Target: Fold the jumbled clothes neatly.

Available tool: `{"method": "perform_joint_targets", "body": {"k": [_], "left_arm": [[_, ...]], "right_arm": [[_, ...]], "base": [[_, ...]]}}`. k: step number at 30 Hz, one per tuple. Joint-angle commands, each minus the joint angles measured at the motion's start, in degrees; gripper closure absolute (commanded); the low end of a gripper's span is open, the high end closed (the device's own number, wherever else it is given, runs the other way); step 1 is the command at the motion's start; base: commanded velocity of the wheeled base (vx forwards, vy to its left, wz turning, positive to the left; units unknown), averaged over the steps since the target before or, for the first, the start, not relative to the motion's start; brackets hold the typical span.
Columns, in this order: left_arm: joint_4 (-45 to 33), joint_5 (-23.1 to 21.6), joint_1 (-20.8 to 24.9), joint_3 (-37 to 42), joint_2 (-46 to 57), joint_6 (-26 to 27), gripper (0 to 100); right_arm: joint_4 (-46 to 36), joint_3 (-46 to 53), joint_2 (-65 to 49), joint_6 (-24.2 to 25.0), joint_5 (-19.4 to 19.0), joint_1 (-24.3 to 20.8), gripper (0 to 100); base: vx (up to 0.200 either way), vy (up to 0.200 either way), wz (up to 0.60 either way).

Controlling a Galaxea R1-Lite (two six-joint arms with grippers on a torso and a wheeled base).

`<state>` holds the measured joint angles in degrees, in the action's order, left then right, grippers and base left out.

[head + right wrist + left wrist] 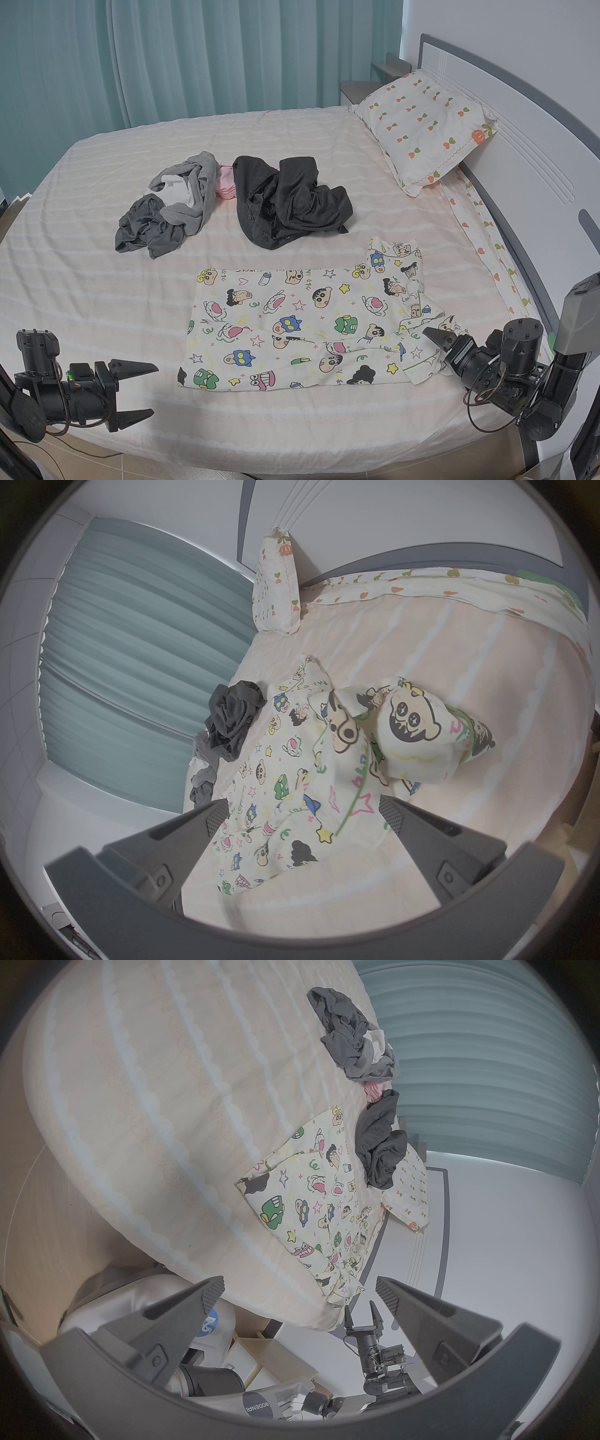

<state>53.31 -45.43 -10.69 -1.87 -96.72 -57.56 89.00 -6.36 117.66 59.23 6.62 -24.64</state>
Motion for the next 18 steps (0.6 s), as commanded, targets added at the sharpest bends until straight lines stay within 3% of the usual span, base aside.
{"method": "perform_joint_targets", "body": {"k": [1, 13, 18], "left_arm": [[0.04, -0.01, 0.06, 0.02, -0.31, 0.0, 0], [0.13, 0.08, 0.06, -0.33, -0.57, 0.0, 0], [0.39, 0.08, 0.14, -0.77, -1.1, 0.0, 0]], "right_arm": [[0.91, -0.23, 2.66, -0.17, 0.5, -0.24, 0], [0.82, -4.01, 7.32, -0.87, 3.4, -1.11, 0], [0.91, -8.58, 12.41, -6.68, 4.45, -0.5, 0]], "base": [[0.0, 0.0, 0.0], [0.0, 0.0, 0.0], [0.0, 0.0, 0.0]]}}
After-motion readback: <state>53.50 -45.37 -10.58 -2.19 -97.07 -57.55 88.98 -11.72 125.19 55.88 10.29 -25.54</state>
